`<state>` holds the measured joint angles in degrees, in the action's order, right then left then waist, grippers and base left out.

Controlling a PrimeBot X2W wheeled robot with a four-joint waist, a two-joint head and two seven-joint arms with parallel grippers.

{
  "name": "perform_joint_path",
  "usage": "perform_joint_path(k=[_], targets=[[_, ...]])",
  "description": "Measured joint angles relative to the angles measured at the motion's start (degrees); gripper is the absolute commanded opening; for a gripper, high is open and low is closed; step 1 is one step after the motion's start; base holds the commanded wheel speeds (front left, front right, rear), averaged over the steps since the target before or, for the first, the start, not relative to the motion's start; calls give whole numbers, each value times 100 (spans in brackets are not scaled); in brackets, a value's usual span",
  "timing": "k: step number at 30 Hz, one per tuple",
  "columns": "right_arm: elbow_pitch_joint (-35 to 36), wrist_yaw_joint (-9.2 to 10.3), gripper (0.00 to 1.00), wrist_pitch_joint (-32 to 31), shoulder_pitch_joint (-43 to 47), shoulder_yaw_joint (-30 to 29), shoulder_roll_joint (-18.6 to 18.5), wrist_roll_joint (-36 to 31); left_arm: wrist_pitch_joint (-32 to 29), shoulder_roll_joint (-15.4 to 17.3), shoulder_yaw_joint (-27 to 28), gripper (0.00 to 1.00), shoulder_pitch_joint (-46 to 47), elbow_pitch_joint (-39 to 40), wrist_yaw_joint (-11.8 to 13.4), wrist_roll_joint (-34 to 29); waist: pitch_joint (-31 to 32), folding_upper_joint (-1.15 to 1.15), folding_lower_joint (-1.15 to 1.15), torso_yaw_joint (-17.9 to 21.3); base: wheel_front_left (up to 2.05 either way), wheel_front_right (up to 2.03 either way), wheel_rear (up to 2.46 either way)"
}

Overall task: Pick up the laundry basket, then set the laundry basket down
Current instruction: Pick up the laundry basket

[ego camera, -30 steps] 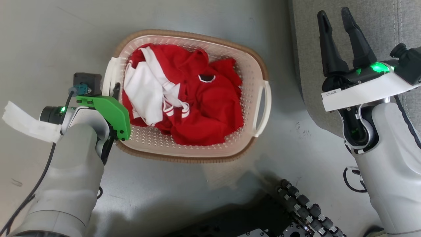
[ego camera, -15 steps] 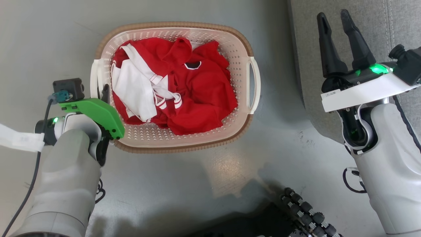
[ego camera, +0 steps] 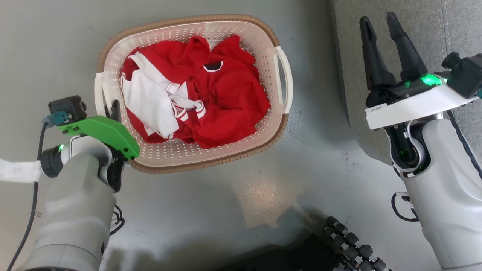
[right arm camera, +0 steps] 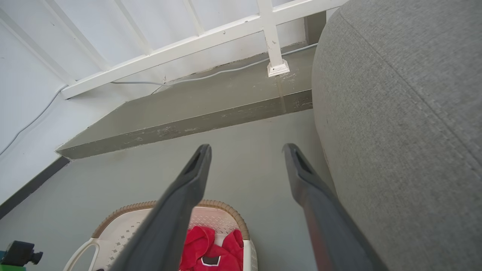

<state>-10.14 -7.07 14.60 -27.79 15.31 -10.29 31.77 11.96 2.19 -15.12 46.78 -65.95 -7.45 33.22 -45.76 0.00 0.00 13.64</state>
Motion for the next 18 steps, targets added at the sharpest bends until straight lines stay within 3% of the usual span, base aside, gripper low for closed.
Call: perform_joint_path(k=[18], targets=[[-16,0,100,0,0,111,-38,8,53,0,-293,0,-88,-33,1,501,-14,0,0,22,0,0,0]])
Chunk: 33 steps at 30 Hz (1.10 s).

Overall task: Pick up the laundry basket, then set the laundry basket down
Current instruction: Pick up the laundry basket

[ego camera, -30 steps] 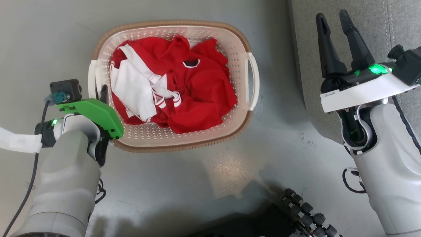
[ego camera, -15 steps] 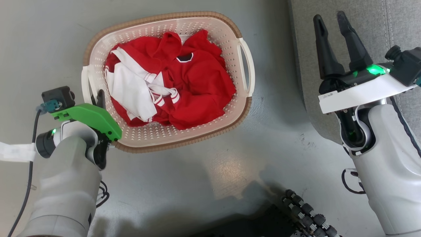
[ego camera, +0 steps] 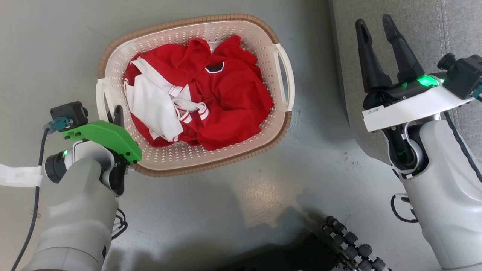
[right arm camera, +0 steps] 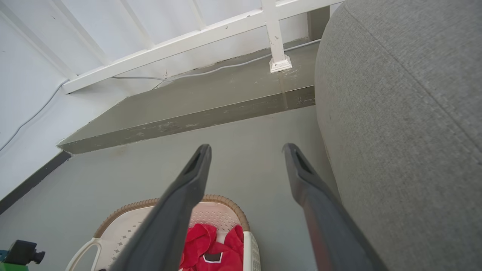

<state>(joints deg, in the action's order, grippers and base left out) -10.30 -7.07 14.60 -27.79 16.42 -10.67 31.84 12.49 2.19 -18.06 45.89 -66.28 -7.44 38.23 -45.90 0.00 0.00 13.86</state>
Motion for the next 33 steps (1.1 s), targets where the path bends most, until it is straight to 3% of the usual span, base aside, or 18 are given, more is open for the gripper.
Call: perform_joint_path(k=[3,4,5,6,23,33], targets=[[0,0,100,0,0,14,-5,0,0,0,-49,0,0,-13,0,49,0,0,0,-1,0,0,0],[0,0,100,0,0,14,-11,0,0,0,-54,25,0,-27,0,57,0,0,0,-2,0,0,0],[-1,0,100,0,0,14,-18,0,5,-1,-57,58,0,-38,-2,83,-1,0,0,-3,0,0,0],[-1,0,100,0,0,14,-22,0,22,-7,-65,100,1,-36,-8,105,-2,0,0,-4,0,0,0],[-96,0,100,0,-1,30,-31,0,79,-30,-301,100,2,-163,-7,334,116,0,0,-68,0,0,0],[-216,0,100,0,5,-2,-27,-1,176,-32,-617,100,2,-215,48,-89,448,0,0,-128,0,0,0]])
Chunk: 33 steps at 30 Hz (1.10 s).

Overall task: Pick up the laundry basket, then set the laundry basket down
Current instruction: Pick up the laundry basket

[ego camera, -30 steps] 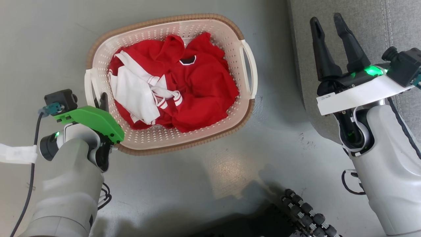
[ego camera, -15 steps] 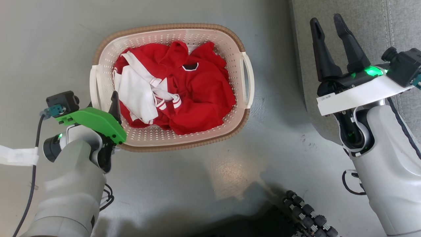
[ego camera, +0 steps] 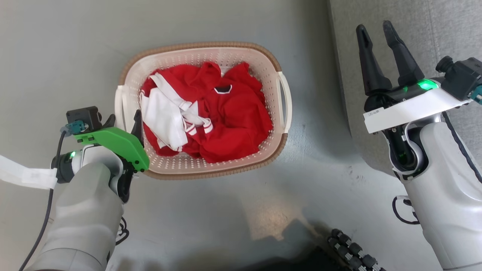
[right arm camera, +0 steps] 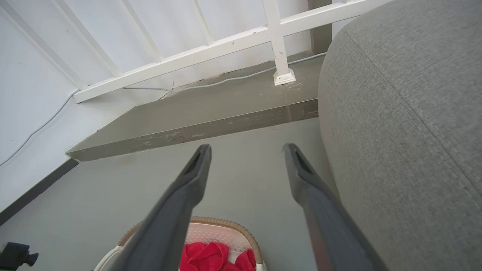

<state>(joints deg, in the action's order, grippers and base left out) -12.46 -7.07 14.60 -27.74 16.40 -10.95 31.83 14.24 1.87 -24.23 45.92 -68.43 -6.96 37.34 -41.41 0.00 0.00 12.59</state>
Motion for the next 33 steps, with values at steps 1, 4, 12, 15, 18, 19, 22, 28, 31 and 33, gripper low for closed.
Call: perform_joint_path(k=[1,4,12,15,18,19,22,28,31,33], targets=[[-11,0,100,0,2,-3,0,-1,0,0,-2,100,0,7,0,-19,43,0,0,-9,0,0,0],[-56,0,100,0,13,-32,0,-3,0,-1,-13,100,-1,45,0,-41,182,0,0,-37,0,0,0],[-170,0,100,0,163,-99,-13,-36,1,8,96,100,-23,679,48,-258,620,0,0,-137,0,0,0],[-185,0,100,0,228,-130,-33,-65,2,7,161,100,-115,985,55,-344,809,0,0,-184,0,0,0],[-219,0,100,0,291,-172,-49,-102,1,8,204,100,-277,1250,67,-409,1006,0,0,-235,0,0,0],[-221,0,100,0,316,-183,-59,-116,1,7,223,100,-327,1349,69,-432,1073,0,0,-254,0,0,0],[-245,0,100,0,401,-240,-88,-145,2,5,307,100,-449,1648,100,-570,1278,0,0,-315,0,0,0],[-278,0,100,0,536,-305,-129,-287,11,3,460,100,-758,2243,116,-757,1700,0,0,-447,0,0,0],[-303,0,100,0,632,-345,-131,-333,16,4,558,100,-950,2501,116,-794,1916,0,1,-512,0,0,0],[-316,0,100,0,708,-363,-131,-372,16,3,597,100,-1089,2666,116,-881,2059,0,1,-553,0,0,0]])
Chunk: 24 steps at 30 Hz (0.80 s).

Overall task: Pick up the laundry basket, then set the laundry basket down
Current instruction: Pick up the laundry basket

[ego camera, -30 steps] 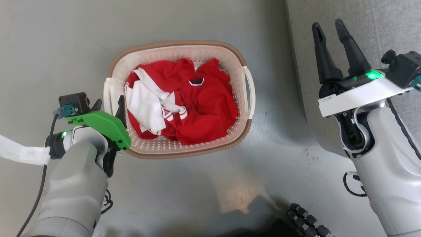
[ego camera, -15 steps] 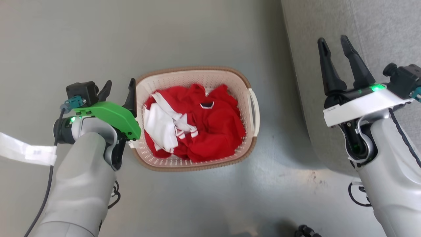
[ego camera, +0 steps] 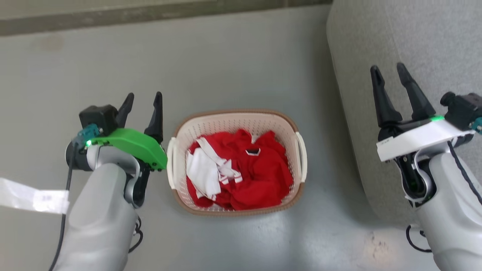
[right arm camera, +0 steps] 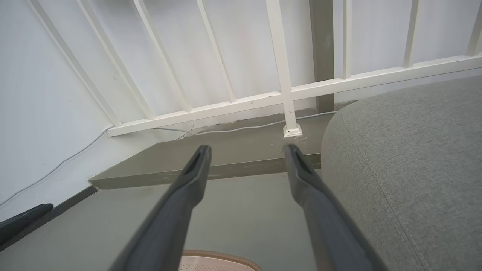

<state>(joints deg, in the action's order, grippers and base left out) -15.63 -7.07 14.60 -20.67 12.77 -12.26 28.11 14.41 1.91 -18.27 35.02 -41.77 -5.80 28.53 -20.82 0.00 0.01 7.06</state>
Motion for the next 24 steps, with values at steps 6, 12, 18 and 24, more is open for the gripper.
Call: perform_joint_path(k=[6,12,18,24], targets=[[-22,0,100,0,224,-45,0,-68,1,0,169,100,-355,547,29,-215,430,0,0,-120,0,0,0],[-20,0,100,0,421,-97,10,-140,1,0,330,100,-760,1020,76,-286,826,0,0,-233,0,0,0],[-9,0,100,0,639,-164,42,-200,1,0,452,100,-1167,1461,85,-504,1178,0,0,-334,0,0,0],[29,0,100,0,849,-253,74,-296,1,1,525,100,-1519,1857,134,-571,1463,0,0,-422,0,0,0]])
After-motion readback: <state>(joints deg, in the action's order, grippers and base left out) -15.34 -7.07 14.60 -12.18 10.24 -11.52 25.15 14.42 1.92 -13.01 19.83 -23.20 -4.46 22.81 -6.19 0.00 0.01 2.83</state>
